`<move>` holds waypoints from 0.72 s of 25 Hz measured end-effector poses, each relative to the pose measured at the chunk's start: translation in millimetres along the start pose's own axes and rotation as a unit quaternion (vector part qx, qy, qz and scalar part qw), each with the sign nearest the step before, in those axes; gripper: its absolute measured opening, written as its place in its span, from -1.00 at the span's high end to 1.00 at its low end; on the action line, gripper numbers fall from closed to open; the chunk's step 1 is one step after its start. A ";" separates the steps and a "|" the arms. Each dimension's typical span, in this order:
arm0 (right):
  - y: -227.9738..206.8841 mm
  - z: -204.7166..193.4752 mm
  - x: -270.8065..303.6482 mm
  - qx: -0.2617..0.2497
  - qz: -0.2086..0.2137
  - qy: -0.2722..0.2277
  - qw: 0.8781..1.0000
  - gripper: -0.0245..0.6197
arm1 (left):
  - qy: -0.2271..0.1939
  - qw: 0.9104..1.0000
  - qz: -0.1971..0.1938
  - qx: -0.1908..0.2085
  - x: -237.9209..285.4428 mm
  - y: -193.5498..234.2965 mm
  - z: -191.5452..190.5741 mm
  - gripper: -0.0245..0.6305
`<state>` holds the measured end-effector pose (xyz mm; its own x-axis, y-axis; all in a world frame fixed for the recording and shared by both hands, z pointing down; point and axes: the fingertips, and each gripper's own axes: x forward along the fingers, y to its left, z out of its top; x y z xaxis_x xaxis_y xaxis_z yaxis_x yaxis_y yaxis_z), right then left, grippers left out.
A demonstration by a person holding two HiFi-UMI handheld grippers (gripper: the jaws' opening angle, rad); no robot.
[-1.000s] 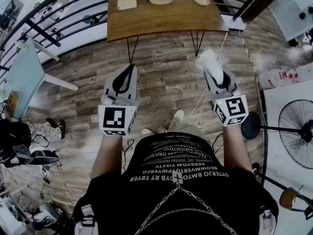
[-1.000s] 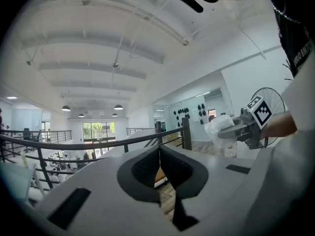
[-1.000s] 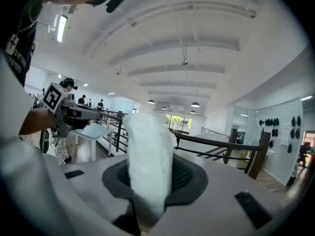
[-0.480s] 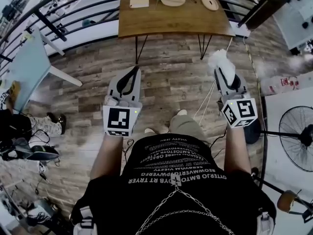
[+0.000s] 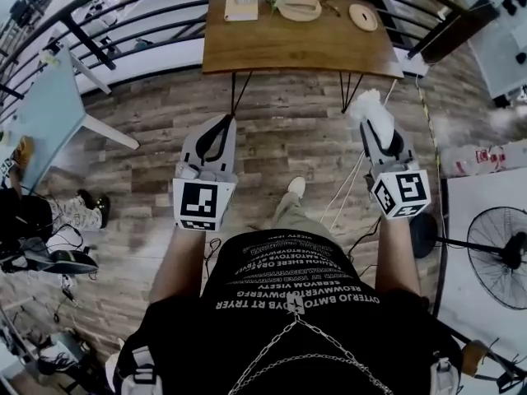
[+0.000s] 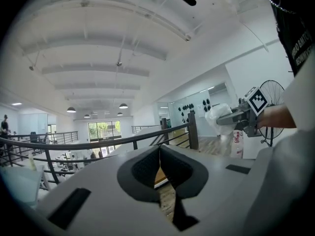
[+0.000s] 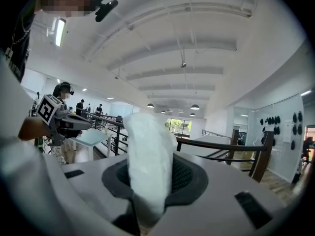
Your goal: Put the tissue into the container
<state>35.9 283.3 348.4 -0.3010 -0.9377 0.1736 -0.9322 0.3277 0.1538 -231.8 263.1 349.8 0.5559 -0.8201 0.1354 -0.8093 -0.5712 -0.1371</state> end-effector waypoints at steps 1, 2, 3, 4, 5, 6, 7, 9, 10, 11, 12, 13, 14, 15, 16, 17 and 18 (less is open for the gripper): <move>-4.6 0.6 7.5 -0.001 0.002 0.000 1.000 0.56 | 0.001 1.000 -0.001 0.000 8.6 1.1 -0.1 0.84; -8.9 0.7 14.9 -0.001 0.004 0.000 1.000 0.56 | 0.003 1.000 -0.003 0.000 17.2 2.2 -0.4 0.84; -13.1 -0.1 22.2 -0.002 0.007 0.002 1.000 0.56 | 0.005 1.000 -0.004 0.000 25.9 3.5 -0.9 0.84; -17.7 -1.4 29.5 -0.003 0.010 0.005 1.000 0.56 | 0.006 1.000 -0.004 0.000 34.8 5.4 -1.1 0.84; -23.1 -2.8 36.7 -0.004 0.012 0.007 1.000 0.56 | 0.007 1.000 -0.004 -0.001 44.1 7.6 -1.1 0.84; -29.4 -3.6 43.6 -0.004 0.013 0.009 1.000 0.56 | 0.008 1.000 -0.002 -0.003 53.8 9.7 -0.8 0.84; -36.4 -4.0 50.4 -0.003 0.014 0.010 1.000 0.56 | 0.009 1.000 -0.002 -0.005 63.8 11.2 -0.4 0.84; -51.8 -4.9 63.7 -0.002 0.013 0.011 1.000 0.56 | 0.009 1.000 -0.003 -0.007 84.3 11.7 0.7 0.84; -59.4 -6.0 70.1 0.000 0.013 0.013 1.000 0.56 | 0.009 1.000 -0.004 -0.007 94.3 10.8 1.4 0.84; -66.4 -7.3 76.2 0.001 0.014 0.016 1.000 0.56 | 0.009 1.000 -0.004 -0.007 103.7 9.7 2.4 0.84; -72.9 -8.3 82.2 0.002 0.017 0.018 1.000 0.56 | 0.009 1.000 -0.005 -0.007 112.6 8.9 3.7 0.84; -79.3 -8.4 88.5 0.002 0.020 0.019 1.000 0.56 | 0.010 1.000 -0.004 -0.008 121.3 8.8 5.2 0.84; -85.3 -7.4 95.1 0.002 0.023 0.019 1.000 0.56 | 0.010 1.000 -0.002 -0.010 129.6 9.5 6.6 0.84; -90.5 -5.3 101.8 0.003 0.027 0.017 0.999 0.56 | 0.011 1.000 0.000 -0.013 137.5 10.7 7.6 0.84; -94.9 -2.5 108.3 0.004 0.030 0.015 0.999 0.56 | 0.013 1.000 0.002 -0.015 145.0 12.0 8.3 0.84; -99.3 0.3 114.4 0.004 0.034 0.012 0.999 0.56 | 0.015 1.000 0.004 -0.016 152.5 13.2 8.9 0.84; -104.6 2.3 120.1 0.004 0.037 0.010 0.999 0.56 | 0.017 1.000 0.006 -0.017 160.5 13.8 9.9 0.84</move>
<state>96.8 136.1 350.9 -0.3646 -0.9086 0.2040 -0.9092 0.3946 0.1329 -152.0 123.2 360.0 0.5393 -0.8253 0.1674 -0.8227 -0.5588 -0.1047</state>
